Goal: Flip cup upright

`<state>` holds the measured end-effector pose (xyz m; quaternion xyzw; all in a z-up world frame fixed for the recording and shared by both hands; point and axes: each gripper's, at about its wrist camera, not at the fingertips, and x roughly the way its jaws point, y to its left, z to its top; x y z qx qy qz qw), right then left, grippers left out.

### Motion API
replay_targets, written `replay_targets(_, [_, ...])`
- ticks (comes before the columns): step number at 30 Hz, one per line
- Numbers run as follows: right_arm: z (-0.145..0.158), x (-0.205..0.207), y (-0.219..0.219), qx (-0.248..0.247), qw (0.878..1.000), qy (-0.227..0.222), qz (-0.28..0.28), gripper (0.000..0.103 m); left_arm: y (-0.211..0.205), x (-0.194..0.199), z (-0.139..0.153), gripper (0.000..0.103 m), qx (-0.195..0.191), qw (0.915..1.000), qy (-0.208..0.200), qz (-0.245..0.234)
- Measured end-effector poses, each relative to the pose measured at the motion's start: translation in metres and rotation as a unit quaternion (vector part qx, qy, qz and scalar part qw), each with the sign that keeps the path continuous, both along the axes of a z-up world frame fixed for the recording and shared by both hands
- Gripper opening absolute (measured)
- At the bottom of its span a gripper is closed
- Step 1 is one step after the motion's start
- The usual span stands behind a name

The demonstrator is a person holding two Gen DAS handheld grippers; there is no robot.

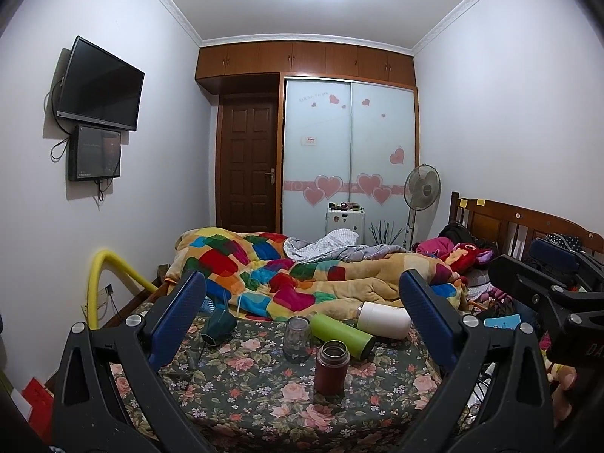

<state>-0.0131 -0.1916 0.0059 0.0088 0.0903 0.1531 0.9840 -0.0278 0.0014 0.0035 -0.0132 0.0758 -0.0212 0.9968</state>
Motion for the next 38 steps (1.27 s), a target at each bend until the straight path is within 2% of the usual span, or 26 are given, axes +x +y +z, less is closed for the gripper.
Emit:
replay_targets(27, [-0.002, 0.001, -0.006, 0.003, 1.0, 0.003, -0.001, 0.1, -0.002, 0.003, -0.001, 0.103, -0.008, 0.9999, 0.007, -0.011])
replay_targets(38, [0.0, 0.009, -0.002, -0.004, 1.0, 0.012, -0.005, 0.101, 0.005, 0.01, -0.01, 0.103, -0.017, 0.9996, 0.018, -0.015])
